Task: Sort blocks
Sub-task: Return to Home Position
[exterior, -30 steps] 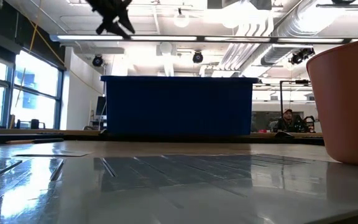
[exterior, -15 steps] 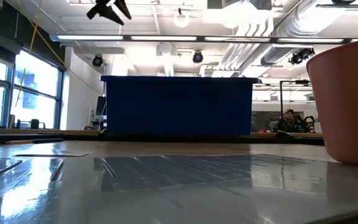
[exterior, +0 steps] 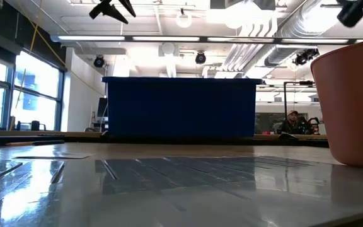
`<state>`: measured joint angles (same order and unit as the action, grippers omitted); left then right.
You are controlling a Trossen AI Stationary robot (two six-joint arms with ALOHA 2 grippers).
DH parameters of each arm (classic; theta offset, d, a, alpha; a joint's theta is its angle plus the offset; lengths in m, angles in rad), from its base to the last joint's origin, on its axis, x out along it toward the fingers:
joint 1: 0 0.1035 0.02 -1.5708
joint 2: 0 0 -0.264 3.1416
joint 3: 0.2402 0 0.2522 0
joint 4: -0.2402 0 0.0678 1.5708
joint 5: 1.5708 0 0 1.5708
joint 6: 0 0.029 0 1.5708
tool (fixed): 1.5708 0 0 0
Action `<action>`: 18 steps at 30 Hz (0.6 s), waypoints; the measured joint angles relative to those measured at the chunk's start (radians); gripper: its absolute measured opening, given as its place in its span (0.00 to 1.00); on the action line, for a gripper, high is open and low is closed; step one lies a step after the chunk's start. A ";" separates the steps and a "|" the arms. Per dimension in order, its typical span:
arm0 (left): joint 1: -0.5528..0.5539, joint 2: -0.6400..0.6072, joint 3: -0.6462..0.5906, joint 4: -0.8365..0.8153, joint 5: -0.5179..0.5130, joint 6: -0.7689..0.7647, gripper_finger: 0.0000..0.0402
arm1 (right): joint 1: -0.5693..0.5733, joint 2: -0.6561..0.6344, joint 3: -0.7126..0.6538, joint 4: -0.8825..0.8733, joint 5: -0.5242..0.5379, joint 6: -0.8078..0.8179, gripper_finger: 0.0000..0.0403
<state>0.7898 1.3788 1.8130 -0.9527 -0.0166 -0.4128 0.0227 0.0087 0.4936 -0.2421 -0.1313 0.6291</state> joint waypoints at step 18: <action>-0.034 0.000 0.000 -0.023 -0.007 -0.023 0.41 | 0.000 -0.005 -0.329 0.319 0.060 -0.029 0.00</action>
<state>0.7563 1.3792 1.8130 -0.9760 -0.0238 -0.4355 0.0223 0.0035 0.1648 0.0772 -0.0717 0.5996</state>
